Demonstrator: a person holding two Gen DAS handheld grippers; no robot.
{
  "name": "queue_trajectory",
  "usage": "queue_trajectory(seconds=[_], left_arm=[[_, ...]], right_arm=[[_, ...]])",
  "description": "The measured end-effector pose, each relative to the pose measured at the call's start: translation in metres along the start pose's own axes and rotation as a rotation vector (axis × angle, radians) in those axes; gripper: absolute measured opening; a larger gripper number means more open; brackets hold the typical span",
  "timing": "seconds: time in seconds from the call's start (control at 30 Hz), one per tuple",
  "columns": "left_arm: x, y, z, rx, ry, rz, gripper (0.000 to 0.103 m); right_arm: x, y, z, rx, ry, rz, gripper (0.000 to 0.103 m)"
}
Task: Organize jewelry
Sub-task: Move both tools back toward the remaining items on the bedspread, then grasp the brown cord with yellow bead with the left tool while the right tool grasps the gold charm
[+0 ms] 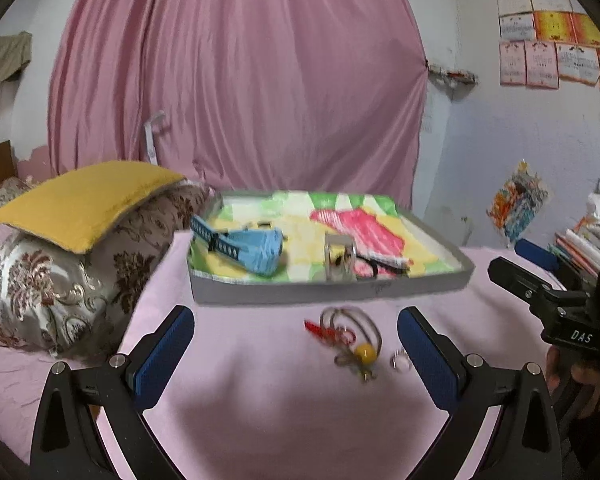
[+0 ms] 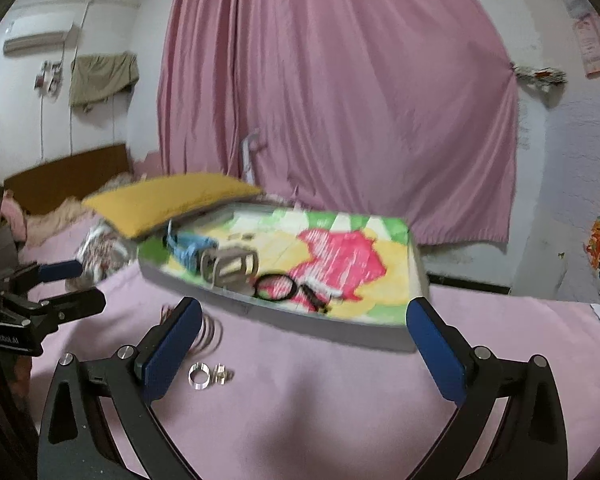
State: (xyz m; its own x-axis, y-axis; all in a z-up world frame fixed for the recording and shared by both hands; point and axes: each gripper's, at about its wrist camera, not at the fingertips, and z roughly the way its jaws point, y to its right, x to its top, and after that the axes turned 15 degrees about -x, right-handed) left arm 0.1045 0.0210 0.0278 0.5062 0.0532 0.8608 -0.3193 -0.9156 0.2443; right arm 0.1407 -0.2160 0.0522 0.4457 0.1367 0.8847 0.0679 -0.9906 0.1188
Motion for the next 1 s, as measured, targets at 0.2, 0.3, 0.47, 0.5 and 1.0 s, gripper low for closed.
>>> queue_trajectory(seconds=[0.2,0.3,0.47,0.5,1.0], left_arm=[[-0.009,-0.005,0.013,-0.051,-0.112,-0.026,0.102],[-0.012,-0.004,0.020,-0.079,-0.153,-0.031,0.092],[-0.018,-0.001,0.031,-0.120,-0.210,-0.049,0.078],[-0.018,-0.001,0.033,-0.126,-0.218,-0.051,0.076],[-0.018,0.002,0.065,-0.189,-0.310,-0.114,0.051]], right_arm=[[-0.005,-0.007,0.011,0.040,-0.099,-0.067,0.100],[-0.007,-0.010,0.018,0.067,-0.142,-0.103,0.092],[-0.013,-0.018,0.028,0.117,-0.206,-0.145,0.069],[-0.013,-0.019,0.030,0.126,-0.216,-0.153,0.066],[-0.020,-0.038,0.057,0.239,-0.361,-0.232,0.035]])
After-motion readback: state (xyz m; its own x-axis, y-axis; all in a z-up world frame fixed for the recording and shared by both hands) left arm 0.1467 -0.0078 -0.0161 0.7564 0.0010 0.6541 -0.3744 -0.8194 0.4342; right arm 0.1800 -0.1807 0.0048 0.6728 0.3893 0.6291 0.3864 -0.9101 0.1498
